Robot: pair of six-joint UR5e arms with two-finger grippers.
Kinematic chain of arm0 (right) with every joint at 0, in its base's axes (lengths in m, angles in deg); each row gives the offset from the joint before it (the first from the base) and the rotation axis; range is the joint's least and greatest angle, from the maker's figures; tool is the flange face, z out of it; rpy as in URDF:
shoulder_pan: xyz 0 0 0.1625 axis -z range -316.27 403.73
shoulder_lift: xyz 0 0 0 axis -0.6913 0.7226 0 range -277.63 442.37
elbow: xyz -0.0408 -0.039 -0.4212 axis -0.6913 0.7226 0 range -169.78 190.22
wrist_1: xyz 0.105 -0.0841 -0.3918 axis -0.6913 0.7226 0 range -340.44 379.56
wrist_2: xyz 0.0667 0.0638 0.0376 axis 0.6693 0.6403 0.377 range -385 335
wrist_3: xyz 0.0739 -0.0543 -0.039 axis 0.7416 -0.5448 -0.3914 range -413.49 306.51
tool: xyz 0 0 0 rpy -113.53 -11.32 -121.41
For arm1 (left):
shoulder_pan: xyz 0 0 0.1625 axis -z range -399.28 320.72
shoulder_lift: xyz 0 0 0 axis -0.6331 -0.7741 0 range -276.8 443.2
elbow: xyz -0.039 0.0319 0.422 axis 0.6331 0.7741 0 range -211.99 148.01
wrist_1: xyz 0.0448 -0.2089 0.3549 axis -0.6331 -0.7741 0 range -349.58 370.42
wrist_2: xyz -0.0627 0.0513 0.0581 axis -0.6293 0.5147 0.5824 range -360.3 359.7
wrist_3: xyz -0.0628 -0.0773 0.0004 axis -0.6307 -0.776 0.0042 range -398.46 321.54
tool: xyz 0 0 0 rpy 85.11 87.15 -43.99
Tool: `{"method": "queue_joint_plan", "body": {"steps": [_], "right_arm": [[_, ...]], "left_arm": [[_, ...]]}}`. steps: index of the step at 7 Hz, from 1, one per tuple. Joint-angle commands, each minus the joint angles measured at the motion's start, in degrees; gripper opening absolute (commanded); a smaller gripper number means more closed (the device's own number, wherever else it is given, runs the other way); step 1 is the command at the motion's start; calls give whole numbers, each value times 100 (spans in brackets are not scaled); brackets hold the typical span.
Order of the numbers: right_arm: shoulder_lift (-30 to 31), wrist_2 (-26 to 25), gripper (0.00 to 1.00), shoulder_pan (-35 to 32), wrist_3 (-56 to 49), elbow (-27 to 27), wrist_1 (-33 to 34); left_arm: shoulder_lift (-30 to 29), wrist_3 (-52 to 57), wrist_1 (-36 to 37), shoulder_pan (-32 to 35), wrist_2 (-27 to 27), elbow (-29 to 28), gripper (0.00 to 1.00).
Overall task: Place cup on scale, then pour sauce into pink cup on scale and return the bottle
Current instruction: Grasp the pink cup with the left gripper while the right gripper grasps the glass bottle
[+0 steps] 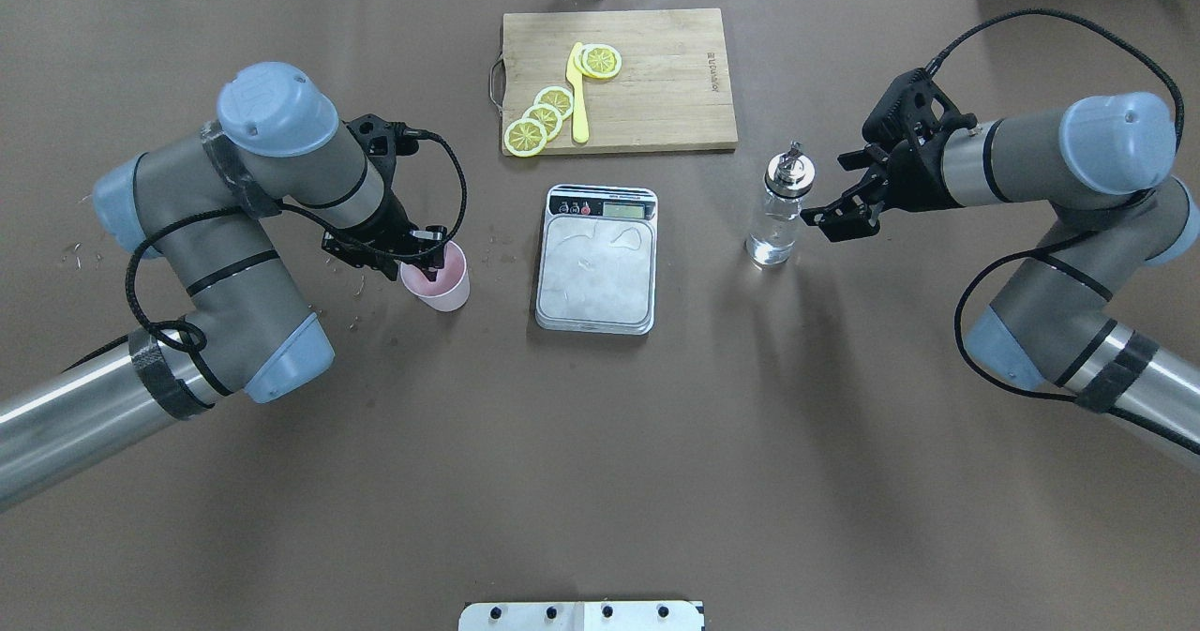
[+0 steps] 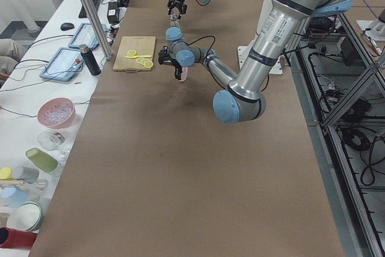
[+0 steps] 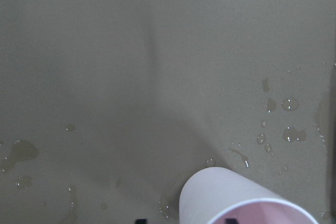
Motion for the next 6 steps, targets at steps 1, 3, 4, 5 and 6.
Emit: {"method": "queue_joint_plan", "body": {"steps": [1,3,4,5,6], "right_arm": [[120,13,100,42,3,14,-11],[191,4,100,95,3,66,-194],[191,-5,100,165,3,154,-370],[191,-13,100,244,3,172,-424],[183,-31,100,288,29,172,-425]], "left_arm": [[0,2,0,-3,0,-1,56],[0,2,0,-11,0,17,45],[0,2,0,-20,0,8,31],[0,2,0,-20,0,17,2],[0,2,0,-20,0,17,0]]}}
